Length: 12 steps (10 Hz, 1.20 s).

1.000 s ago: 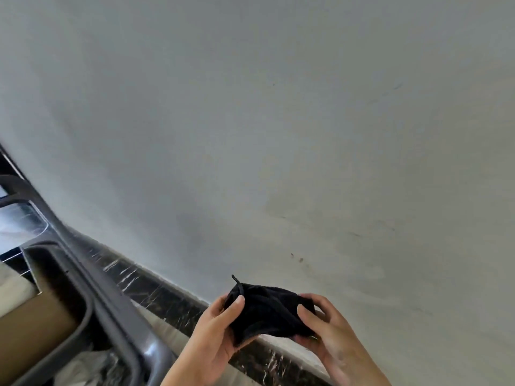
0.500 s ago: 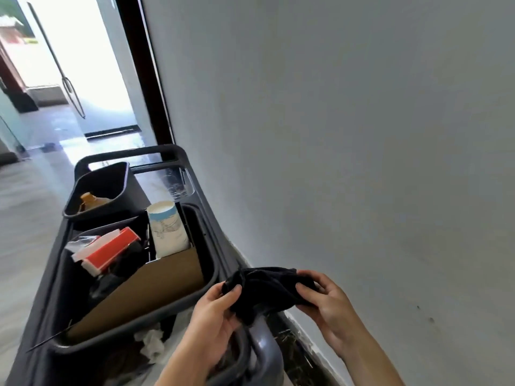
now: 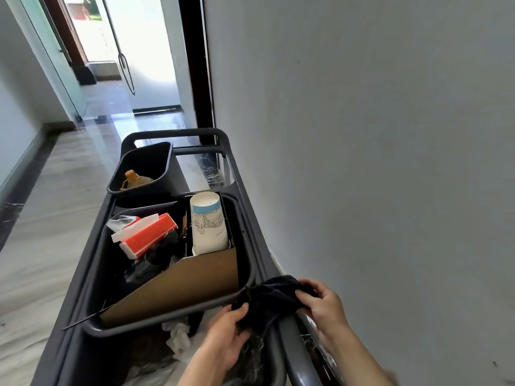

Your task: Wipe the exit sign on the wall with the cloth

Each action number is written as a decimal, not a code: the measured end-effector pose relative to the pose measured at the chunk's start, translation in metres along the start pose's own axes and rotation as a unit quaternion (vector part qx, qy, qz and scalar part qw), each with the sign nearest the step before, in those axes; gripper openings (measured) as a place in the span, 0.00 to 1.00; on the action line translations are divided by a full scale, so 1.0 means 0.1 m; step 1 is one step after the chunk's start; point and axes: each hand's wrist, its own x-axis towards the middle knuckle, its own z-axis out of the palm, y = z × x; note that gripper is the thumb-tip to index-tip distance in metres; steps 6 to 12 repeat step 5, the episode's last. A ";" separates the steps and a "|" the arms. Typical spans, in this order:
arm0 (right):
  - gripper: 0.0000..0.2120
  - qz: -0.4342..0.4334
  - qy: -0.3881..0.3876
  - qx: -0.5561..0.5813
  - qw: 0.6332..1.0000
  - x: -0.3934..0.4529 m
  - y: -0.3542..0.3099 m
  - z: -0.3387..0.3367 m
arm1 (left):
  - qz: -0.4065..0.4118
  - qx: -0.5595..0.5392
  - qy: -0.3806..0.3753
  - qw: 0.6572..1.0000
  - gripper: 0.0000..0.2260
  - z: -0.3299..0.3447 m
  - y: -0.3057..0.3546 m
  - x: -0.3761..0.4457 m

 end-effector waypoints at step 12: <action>0.17 0.024 0.019 -0.032 0.999 -0.03 0.12 -0.15 | 0.059 0.152 0.066 0.984 0.10 -0.09 0.10 -0.17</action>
